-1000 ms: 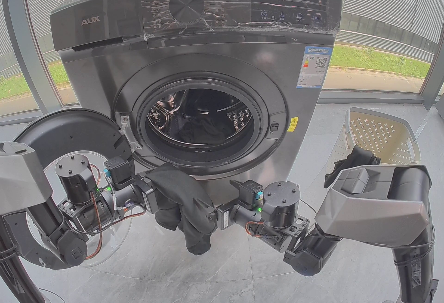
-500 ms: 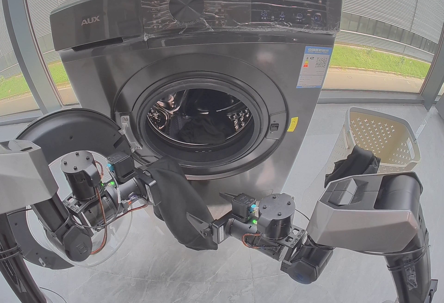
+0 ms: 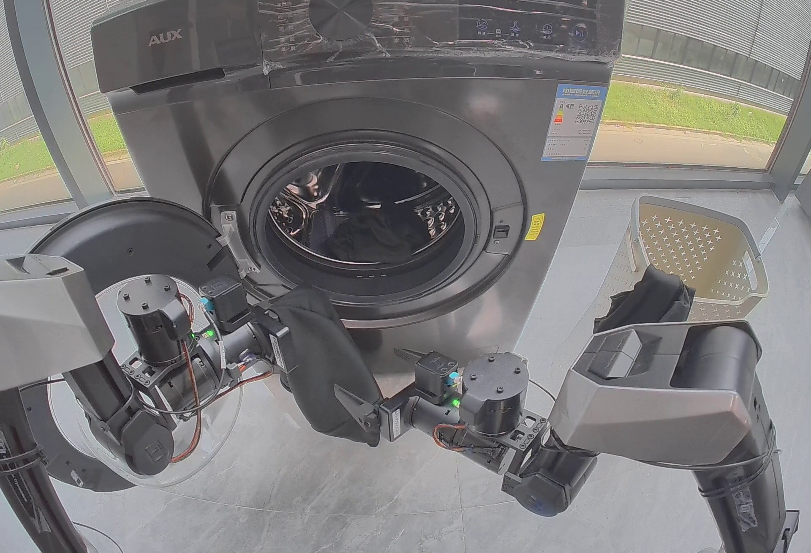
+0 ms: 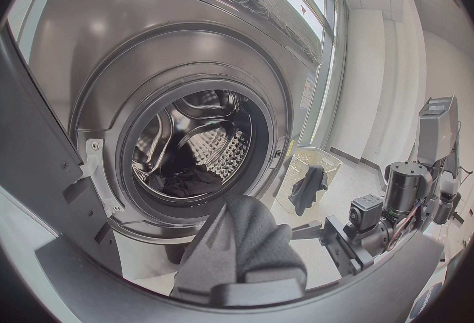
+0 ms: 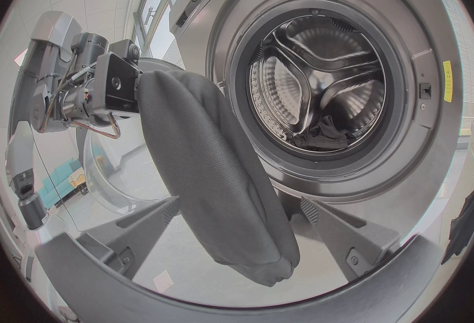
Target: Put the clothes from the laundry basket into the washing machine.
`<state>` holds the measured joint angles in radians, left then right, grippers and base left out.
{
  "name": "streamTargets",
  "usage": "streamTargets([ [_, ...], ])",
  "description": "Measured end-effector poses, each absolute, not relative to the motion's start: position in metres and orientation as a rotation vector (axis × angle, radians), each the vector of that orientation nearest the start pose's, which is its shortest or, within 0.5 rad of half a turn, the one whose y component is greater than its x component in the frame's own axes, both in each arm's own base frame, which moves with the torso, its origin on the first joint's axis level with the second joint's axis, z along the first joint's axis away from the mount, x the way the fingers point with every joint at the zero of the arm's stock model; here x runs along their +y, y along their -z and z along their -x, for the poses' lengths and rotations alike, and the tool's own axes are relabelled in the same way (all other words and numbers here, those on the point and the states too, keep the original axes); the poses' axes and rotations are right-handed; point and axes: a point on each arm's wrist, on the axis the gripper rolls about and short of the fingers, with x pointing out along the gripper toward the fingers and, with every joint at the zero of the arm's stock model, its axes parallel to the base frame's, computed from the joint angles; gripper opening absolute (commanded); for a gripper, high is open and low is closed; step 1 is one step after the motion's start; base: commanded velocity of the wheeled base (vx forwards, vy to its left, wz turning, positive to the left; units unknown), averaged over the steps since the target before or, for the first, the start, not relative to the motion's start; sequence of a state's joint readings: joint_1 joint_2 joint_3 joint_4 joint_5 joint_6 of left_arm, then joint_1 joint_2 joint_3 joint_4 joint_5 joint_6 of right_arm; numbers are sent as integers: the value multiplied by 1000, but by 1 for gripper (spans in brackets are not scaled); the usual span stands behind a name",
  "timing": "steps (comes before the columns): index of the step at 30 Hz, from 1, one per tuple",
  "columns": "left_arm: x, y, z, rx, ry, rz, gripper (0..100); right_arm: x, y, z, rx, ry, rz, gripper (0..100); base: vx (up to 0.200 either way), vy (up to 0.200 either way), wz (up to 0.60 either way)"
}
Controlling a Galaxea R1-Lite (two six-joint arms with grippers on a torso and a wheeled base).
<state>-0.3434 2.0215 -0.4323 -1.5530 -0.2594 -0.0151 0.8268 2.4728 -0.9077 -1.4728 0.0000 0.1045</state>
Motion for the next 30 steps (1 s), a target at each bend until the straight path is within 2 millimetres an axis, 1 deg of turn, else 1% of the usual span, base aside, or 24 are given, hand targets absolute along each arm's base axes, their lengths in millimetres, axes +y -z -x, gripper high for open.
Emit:
streamTargets([
  [6, -109, -90, -283, 44, 607, 13, 0, 310, 0, -293, 109, -808, -56, 100, 0, 0, 0],
  [9, -109, -90, -283, 44, 609, 13, 0, 317, -1, -301, 86, -807, -56, 100, 0, 0, 0],
  [14, -110, -91, -282, 43, 610, 13, 0, 319, -1, -321, 54, -746, -62, 100, 0, 0, 0],
  [16, -110, -91, -282, 43, 610, 13, 0, 314, 1, -330, 50, -693, -64, 100, 0, 0, 0],
  [21, -108, -91, -283, 42, 604, 13, 0, 294, 4, -352, 56, -599, -70, 100, 0, 0, 0],
  [28, -107, -90, -285, 42, 598, 13, 0, 266, -1, -366, 66, -528, -69, 100, 0, 0, 0],
  [30, -107, -90, -285, 42, 594, 13, 0, 262, -2, -367, 68, -520, -69, 100, 0, 0, 0],
])
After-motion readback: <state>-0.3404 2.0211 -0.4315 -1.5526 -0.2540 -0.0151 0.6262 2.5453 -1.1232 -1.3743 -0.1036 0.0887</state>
